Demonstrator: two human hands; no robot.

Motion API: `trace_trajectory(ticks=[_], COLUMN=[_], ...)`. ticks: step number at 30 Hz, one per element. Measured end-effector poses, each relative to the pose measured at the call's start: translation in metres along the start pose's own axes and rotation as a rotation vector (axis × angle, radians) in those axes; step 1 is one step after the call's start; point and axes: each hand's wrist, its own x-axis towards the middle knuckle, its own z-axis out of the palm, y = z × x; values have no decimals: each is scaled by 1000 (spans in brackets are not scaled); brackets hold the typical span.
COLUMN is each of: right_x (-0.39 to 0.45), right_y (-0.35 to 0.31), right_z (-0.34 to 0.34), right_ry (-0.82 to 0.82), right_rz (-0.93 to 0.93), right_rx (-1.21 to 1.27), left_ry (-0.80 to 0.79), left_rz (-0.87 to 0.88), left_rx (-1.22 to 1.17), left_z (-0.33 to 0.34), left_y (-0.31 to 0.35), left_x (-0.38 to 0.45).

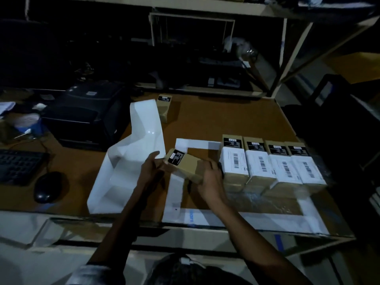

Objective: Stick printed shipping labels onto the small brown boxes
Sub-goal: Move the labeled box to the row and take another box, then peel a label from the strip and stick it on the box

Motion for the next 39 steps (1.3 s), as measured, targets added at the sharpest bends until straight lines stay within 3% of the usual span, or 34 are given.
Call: trace_trajectory(ticks=[6, 14, 19, 23, 25, 27, 31, 39], right_x=[11, 31, 45, 75, 90, 101, 141, 250], right_y=[0, -4, -9, -26, -42, -66, -126, -177], right_z=[4, 7, 9, 3, 1, 1, 22, 108], right_ry=[-45, -147, -170, -282, -230, -153, -286, -151], right_rz=[-81, -35, 37, 126, 96, 70, 67, 215], right_rx=[-198, -247, -211, -358, -392, -218, 357, 555], left_ry=[14, 59, -15, -86, -105, -114, -103, -136], left_rz=[13, -77, -121, -96, -88, -82, -33, -70], left_rx=[167, 341, 231, 206, 189, 166, 121, 20], left_z=[13, 12, 4, -11, -20, -33, -68, -122], left_y=[26, 23, 30, 24, 22, 23, 25, 7], left_x=[-13, -12, -1, 16, 30, 42, 69, 114])
